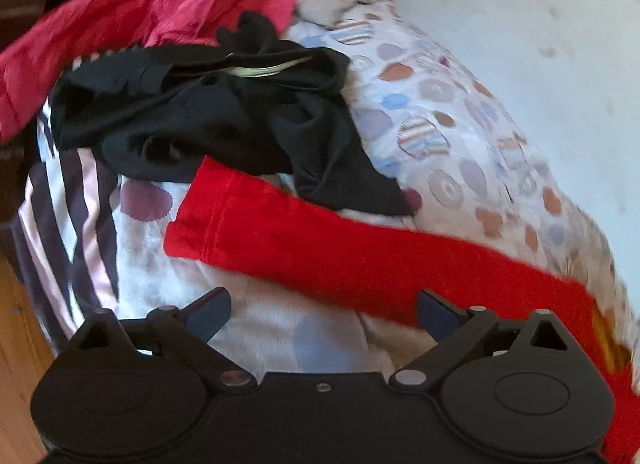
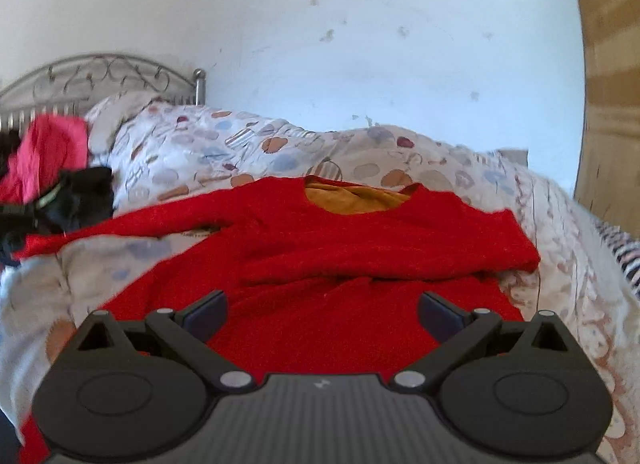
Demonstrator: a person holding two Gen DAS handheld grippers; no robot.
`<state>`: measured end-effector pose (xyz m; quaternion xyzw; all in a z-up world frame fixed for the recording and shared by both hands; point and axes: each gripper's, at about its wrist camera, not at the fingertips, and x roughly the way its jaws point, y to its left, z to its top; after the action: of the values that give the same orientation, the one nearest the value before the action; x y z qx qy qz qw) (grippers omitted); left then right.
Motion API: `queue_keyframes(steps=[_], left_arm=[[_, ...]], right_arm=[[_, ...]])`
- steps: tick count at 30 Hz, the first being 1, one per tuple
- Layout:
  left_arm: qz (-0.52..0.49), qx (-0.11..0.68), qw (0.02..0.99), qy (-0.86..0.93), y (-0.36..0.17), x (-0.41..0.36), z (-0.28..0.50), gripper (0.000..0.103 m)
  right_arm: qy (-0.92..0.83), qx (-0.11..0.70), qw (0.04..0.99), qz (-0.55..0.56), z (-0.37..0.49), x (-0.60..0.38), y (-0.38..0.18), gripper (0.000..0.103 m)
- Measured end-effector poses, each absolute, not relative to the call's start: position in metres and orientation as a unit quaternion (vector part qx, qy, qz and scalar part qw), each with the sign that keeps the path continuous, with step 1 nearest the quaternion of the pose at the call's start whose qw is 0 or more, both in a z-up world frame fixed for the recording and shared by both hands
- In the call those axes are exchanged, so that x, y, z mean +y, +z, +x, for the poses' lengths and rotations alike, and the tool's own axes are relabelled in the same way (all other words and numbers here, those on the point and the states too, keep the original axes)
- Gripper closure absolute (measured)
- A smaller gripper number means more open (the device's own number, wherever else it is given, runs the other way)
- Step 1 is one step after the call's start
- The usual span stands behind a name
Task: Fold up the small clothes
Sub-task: 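Grasp the other sleeve cuff with the left tool and lift it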
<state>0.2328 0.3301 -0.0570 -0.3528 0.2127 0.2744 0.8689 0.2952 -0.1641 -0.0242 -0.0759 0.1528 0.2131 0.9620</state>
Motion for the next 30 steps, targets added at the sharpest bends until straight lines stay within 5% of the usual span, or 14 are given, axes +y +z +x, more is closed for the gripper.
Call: queue_keyframes(steps=[8,12,14,30], left_arm=[[-0.463,0.114,0.791,0.383,-0.077,0.356,0.230,0.049],[-0.424,0.114,0.791,0.426,-0.069,0.349,0.242,0.084],[-0.412,0.110,0.794,0.433,-0.065,0.348,0.240,0.094],[-0.220,-0.029,0.943,0.249,0.073,0.248,0.267,0.097]], right_arm=[[0.216,0.173,0.959,-0.067,0.300,-0.166,-0.032,0.000],[0.213,0.180,0.959,-0.047,0.304,-0.174,-0.034,0.000],[0.215,0.179,0.959,-0.039,0.304,-0.177,-0.034,0.000],[0.200,0.160,0.966,0.029,0.289,-0.213,-0.028,0.000]])
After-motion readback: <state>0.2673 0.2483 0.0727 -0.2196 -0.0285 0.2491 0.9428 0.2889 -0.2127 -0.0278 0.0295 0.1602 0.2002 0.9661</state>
